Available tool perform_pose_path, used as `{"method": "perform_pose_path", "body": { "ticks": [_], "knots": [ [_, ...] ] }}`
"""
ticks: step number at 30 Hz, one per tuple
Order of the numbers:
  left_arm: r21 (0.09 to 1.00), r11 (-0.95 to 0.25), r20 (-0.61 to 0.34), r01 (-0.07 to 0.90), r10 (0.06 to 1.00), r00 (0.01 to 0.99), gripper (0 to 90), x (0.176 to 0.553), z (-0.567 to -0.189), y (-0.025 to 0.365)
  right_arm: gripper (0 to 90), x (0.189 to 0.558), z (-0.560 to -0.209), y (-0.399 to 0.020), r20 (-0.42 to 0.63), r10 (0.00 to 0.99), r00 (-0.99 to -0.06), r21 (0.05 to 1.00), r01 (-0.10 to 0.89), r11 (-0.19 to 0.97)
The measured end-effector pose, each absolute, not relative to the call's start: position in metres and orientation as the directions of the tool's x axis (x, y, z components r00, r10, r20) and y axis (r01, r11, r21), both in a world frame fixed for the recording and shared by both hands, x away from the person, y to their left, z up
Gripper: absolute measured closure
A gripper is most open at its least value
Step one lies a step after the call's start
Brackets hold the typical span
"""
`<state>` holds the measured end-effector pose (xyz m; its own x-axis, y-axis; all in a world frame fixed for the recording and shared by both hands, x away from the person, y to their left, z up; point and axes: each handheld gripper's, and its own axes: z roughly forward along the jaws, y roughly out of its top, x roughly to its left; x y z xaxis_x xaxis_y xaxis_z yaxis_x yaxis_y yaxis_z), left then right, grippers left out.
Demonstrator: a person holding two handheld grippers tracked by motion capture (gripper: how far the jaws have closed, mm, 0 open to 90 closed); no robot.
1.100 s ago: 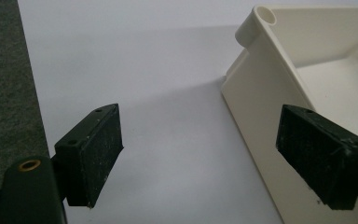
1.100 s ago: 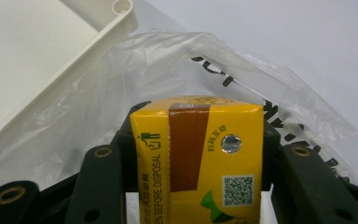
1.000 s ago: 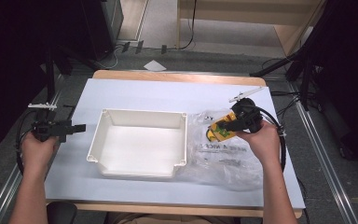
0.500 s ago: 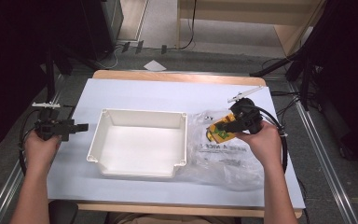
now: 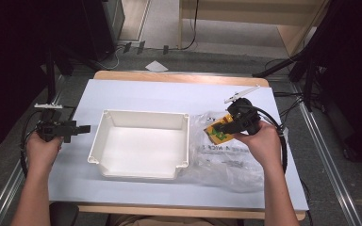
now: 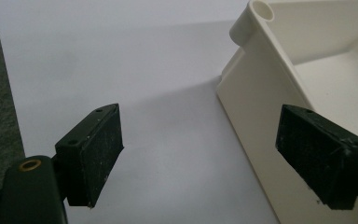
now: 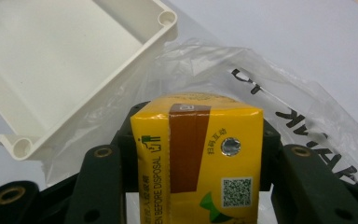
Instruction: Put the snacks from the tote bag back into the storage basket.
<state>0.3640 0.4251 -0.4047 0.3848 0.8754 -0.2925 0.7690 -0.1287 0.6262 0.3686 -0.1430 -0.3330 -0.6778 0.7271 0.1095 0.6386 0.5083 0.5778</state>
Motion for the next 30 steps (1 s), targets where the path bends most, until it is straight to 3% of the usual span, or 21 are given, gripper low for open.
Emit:
{"method": "perform_pose_path", "body": {
  "ticks": [30],
  "knots": [
    [0.621, -0.142, -0.294, 0.771, 0.87, 0.397, 15.6, 0.361, -0.408, 0.421, 53.6, 0.361, -0.308, -0.11, 0.111, 0.654, -0.748, 0.591, 0.579, 0.561]
  ]
}}
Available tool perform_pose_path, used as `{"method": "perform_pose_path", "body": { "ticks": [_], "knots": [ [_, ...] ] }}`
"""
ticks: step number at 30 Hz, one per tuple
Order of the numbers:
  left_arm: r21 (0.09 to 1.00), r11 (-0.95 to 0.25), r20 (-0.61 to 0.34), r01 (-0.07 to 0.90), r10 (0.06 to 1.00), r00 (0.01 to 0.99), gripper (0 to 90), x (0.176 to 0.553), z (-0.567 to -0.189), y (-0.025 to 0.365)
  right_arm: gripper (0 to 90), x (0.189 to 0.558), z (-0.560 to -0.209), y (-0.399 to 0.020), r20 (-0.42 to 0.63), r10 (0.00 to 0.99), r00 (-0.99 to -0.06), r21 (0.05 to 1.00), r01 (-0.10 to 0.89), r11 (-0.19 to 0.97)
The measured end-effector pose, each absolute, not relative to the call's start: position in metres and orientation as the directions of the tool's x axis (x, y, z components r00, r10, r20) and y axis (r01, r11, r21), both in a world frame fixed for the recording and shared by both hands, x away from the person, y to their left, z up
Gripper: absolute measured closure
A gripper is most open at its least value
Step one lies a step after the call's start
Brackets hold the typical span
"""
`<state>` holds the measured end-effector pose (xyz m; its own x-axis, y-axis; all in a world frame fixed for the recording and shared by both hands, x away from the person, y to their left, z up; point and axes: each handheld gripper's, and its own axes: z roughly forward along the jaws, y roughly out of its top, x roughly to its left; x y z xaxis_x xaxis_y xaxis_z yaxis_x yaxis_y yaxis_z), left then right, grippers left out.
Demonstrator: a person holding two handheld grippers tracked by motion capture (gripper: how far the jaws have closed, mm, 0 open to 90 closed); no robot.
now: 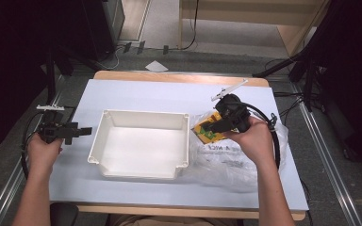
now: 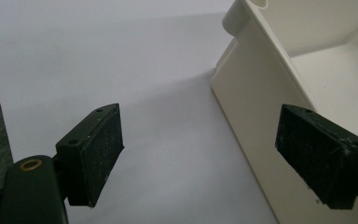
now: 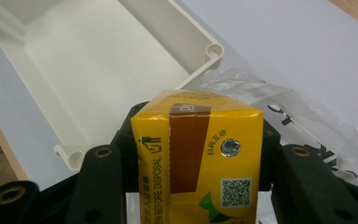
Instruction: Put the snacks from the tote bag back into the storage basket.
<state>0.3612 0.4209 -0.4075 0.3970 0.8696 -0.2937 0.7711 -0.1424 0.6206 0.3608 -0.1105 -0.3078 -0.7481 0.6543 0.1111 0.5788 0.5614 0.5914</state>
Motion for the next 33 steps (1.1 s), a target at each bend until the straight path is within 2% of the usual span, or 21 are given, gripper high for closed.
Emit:
{"method": "perform_pose_path", "body": {
  "ticks": [13, 33],
  "knots": [
    [0.633, -0.111, -0.31, 0.766, 0.87, 0.383, 15.7, 0.363, -0.407, 0.424, 53.5, 0.372, -0.292, -0.088, 0.099, 0.616, -0.782, 0.584, 0.546, 0.6],
    [0.626, -0.129, -0.304, 0.769, 0.868, 0.393, 15.7, 0.364, -0.41, 0.423, 53.6, 0.39, -0.284, -0.048, 0.11, 0.587, -0.802, 0.582, 0.53, 0.616]
  ]
}}
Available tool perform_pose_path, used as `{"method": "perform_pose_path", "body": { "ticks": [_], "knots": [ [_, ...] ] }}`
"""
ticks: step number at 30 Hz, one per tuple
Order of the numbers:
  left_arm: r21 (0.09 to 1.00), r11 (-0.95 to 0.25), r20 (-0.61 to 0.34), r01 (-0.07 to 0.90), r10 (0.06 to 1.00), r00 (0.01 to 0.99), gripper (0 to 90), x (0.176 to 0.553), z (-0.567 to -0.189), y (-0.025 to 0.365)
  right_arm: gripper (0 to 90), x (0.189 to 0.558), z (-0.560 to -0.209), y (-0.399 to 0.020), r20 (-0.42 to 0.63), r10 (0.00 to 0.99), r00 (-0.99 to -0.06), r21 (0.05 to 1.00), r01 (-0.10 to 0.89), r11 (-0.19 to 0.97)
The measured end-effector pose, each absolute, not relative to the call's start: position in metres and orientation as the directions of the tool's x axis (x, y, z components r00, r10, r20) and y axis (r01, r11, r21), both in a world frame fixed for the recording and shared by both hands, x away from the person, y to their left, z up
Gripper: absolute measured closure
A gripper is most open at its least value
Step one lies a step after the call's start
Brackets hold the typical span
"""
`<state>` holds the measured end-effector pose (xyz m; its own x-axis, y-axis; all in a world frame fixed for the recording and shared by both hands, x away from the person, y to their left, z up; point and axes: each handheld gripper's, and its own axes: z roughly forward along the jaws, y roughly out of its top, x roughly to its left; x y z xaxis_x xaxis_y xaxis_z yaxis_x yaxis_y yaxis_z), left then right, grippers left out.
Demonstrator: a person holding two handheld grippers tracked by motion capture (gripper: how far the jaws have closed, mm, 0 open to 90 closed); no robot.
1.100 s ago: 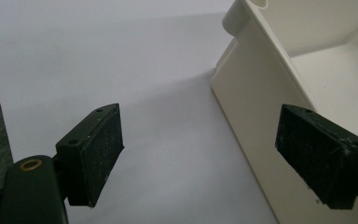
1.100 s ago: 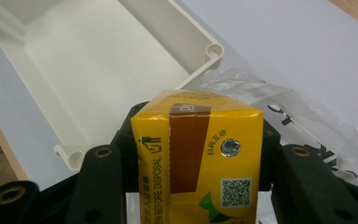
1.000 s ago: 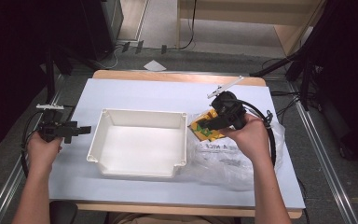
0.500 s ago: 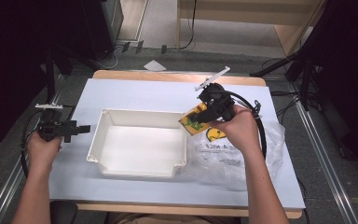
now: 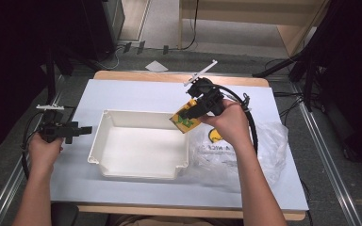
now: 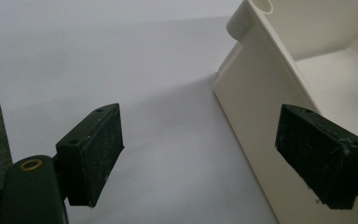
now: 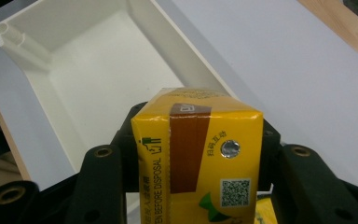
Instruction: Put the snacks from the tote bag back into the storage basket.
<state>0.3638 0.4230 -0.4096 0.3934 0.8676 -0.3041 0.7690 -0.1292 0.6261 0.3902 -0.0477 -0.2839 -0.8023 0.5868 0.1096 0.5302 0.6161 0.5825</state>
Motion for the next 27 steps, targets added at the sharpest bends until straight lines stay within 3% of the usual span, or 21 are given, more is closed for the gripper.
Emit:
{"method": "perform_pose_path", "body": {
  "ticks": [27],
  "knots": [
    [0.637, -0.132, -0.31, 0.759, 0.858, 0.41, 15.7, 0.362, -0.409, 0.424, 53.6, 0.416, -0.326, -0.001, 0.104, 0.551, -0.828, 0.498, 0.523, 0.692]
  ]
}}
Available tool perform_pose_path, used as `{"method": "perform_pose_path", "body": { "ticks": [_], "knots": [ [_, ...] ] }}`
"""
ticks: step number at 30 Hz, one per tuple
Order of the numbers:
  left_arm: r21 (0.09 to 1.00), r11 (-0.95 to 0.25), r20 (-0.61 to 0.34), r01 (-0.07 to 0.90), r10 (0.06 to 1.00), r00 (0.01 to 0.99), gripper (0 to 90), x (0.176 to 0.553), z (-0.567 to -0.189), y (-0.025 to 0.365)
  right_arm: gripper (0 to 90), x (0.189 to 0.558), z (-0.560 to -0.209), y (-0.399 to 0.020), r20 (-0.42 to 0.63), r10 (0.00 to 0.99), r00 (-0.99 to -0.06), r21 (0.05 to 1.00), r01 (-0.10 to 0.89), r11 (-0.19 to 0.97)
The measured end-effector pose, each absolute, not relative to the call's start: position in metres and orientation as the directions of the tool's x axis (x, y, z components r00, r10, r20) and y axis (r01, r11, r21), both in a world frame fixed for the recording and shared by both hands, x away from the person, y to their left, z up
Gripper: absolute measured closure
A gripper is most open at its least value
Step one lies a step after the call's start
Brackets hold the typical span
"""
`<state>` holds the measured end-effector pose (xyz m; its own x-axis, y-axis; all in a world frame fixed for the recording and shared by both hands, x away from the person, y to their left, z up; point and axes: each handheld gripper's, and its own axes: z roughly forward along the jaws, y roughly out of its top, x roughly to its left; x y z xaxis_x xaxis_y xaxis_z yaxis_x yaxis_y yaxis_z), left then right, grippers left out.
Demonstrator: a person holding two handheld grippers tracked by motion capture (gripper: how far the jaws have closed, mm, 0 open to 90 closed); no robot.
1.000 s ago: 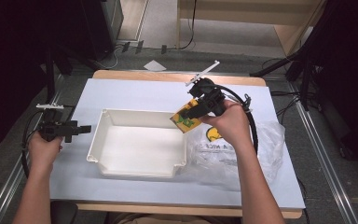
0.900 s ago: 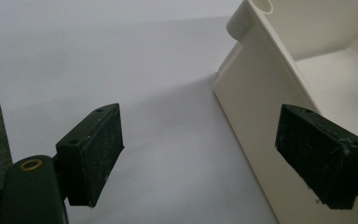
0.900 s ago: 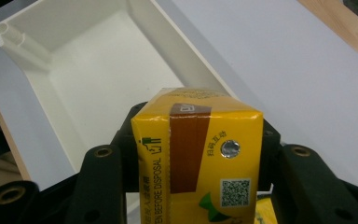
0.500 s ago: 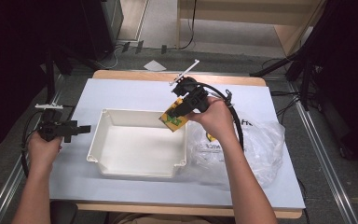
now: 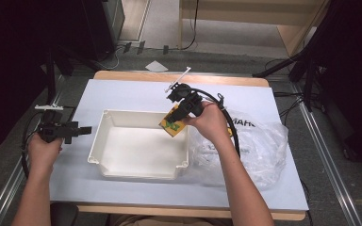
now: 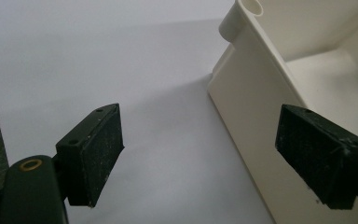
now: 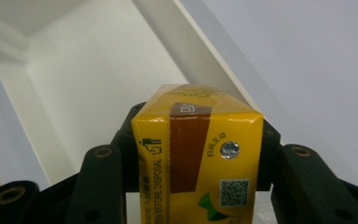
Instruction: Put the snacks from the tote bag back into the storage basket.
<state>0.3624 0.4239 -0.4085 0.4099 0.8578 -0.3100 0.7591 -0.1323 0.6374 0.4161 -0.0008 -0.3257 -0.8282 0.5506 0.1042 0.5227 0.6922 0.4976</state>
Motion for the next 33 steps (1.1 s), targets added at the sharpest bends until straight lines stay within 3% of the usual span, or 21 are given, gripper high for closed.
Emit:
{"method": "perform_pose_path", "body": {
  "ticks": [33],
  "knots": [
    [0.64, -0.131, -0.314, 0.757, 0.855, 0.413, 15.7, 0.362, -0.409, 0.425, 53.7, 0.43, -0.372, 0.021, 0.092, 0.562, -0.822, 0.375, 0.551, 0.745]
  ]
}}
